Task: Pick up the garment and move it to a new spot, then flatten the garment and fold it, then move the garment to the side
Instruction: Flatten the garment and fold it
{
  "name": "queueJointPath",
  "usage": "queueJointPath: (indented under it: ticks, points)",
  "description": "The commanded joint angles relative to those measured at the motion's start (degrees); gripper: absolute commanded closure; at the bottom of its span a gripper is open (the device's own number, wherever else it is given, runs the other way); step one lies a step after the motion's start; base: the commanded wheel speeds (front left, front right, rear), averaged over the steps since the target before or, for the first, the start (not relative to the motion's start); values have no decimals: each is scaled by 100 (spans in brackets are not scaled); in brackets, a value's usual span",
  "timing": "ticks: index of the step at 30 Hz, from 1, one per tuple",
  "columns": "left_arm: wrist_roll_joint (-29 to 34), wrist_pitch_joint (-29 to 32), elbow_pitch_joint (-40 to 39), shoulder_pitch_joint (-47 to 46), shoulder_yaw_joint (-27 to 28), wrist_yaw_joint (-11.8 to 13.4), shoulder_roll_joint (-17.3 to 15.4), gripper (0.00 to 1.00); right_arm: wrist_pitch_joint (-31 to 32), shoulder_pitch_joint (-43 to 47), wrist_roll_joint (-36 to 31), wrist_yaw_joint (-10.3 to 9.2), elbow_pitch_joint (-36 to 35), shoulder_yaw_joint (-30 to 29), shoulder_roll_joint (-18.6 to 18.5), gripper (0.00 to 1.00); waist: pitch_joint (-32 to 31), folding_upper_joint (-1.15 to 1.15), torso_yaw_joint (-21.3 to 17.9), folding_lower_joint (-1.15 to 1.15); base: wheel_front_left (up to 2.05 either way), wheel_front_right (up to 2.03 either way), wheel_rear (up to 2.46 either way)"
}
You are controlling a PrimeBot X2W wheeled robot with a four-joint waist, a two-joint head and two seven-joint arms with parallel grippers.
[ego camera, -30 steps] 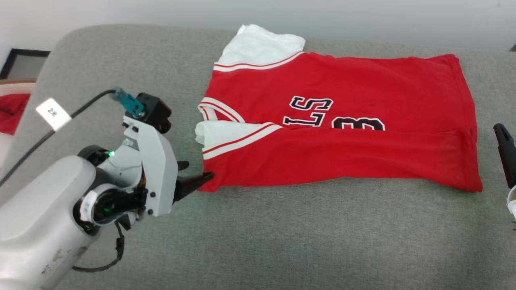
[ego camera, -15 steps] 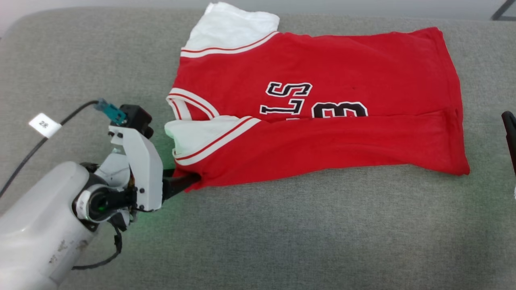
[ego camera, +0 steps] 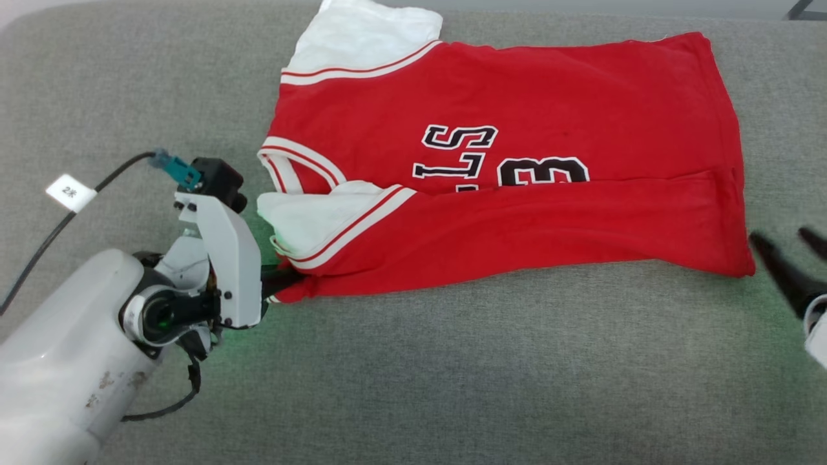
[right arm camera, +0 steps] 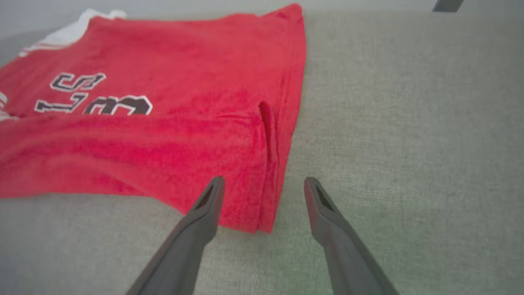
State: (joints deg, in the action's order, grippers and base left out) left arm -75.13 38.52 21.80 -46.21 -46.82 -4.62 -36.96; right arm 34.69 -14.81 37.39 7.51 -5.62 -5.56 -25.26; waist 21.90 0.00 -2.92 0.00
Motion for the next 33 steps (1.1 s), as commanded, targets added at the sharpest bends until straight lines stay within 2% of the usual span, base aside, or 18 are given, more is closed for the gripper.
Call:
queueJointPath:
  ticks: [1,8,12,16,17,18,19,25,33]
  points:
    - [42,29,59,164,-197,-35,195,100,302,-72,-60,-4,-21,158,-110,0,21,0,28,0,0,0,0]
    - [120,-43,-28,14,-223,-118,315,100,1574,-591,-188,-5,106,501,-402,0,193,0,155,0,0,0,0]
    - [164,-84,-37,-60,-248,-154,384,100,1853,-821,-549,-4,462,668,-587,0,275,0,238,0,0,0,0]
    - [229,-155,29,-114,-275,-169,454,100,1979,-851,-609,-5,865,817,-607,0,291,0,309,0,0,0,0]
    - [228,-174,52,-123,-276,-181,473,100,1941,-841,-610,-5,925,859,-615,51,287,0,321,0,0,0,0]
    - [224,-193,79,-130,-274,-189,485,100,1894,-827,-646,-5,971,910,-643,91,280,0,328,0,0,0,0]
    - [222,-201,102,-137,-274,-191,488,100,1868,-799,-654,-5,1004,956,-657,100,268,0,330,0,0,0,0]
    - [169,-292,180,-44,-267,-238,447,100,1742,-652,-420,-6,1070,1047,-717,100,43,0,313,0,0,0,0]
    - [10,-501,-126,324,-234,-287,197,100,1589,-36,-258,-6,692,758,-752,100,-410,0,309,0,0,0,0]
